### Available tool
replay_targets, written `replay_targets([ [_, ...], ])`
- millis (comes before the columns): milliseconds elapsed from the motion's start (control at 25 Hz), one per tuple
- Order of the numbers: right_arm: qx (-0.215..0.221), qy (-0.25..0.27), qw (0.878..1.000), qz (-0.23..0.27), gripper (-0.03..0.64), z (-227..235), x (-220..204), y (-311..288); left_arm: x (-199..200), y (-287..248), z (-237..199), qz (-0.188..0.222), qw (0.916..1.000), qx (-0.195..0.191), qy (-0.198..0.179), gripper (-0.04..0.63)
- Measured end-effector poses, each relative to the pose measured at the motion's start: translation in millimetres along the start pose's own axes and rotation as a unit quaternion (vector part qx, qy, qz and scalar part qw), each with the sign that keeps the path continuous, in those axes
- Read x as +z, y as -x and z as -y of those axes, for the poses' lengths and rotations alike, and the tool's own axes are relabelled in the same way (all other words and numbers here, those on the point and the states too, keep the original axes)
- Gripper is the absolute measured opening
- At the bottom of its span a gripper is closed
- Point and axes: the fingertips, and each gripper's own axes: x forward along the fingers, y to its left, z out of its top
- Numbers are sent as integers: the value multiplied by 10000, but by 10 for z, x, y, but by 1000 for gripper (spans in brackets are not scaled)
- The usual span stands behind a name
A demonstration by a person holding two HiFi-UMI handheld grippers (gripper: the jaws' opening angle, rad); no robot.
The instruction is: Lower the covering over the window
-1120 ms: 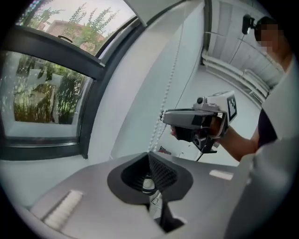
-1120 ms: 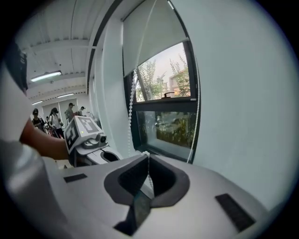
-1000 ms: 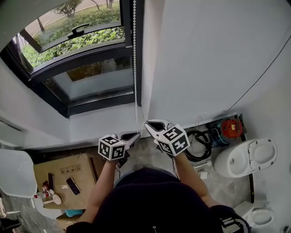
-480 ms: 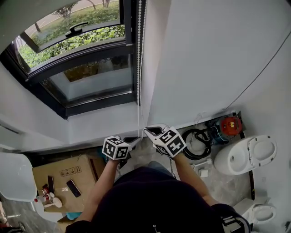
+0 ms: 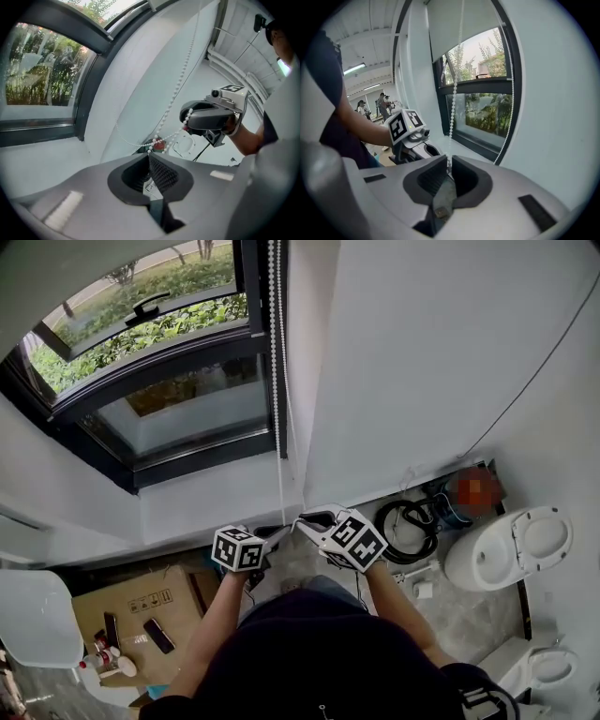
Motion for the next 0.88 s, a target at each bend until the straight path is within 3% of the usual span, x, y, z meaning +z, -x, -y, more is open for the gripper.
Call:
replay_targets([
  [120,66,44,9998,183,18,-60,128,116,0,-3,-5,16,10000,-34,-13,12],
  [320,242,-510,9841,1686,18,6,769,520,-16,35,-69,35,9999,35,-95,12],
  [560,261,-266,9793,1990,75,3,1107,492,-55,96,-79,255,9996,7,-72,12],
  [880,343,-135,9678,2491,75,-56,1603,396,-107,176,-64,612,9981,-39,-94,12],
])
